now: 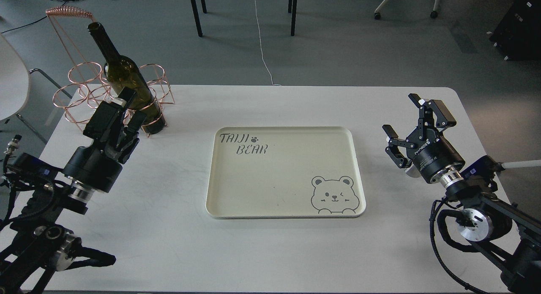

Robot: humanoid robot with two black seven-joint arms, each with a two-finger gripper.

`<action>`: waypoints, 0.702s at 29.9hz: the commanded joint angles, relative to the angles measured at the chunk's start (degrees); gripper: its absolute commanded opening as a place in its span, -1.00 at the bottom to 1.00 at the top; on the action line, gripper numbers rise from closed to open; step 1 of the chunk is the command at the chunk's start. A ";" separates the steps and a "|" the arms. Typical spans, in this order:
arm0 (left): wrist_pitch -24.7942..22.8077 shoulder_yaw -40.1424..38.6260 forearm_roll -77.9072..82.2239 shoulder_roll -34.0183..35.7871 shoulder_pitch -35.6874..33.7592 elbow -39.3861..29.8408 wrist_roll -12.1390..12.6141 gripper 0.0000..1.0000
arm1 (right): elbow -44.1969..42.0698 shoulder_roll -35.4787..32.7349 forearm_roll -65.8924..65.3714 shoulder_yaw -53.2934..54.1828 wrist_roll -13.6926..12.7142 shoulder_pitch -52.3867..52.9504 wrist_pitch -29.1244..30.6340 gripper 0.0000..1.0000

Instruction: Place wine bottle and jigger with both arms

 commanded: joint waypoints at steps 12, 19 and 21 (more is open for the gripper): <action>-2.80 -5.76 -5.66 -11.92 -4.95 12.55 12.08 0.96 | -1.55 0.28 0.17 -2.08 -0.01 -0.81 1.48 0.96; -7.46 -8.31 -7.95 -13.76 -6.37 13.17 12.08 0.96 | -1.29 1.06 0.35 -2.00 -0.01 -1.08 2.19 0.96; -8.43 -8.67 -8.48 -14.56 -6.45 13.17 11.99 0.96 | -1.20 1.94 0.43 -1.91 -0.01 -0.99 2.19 0.96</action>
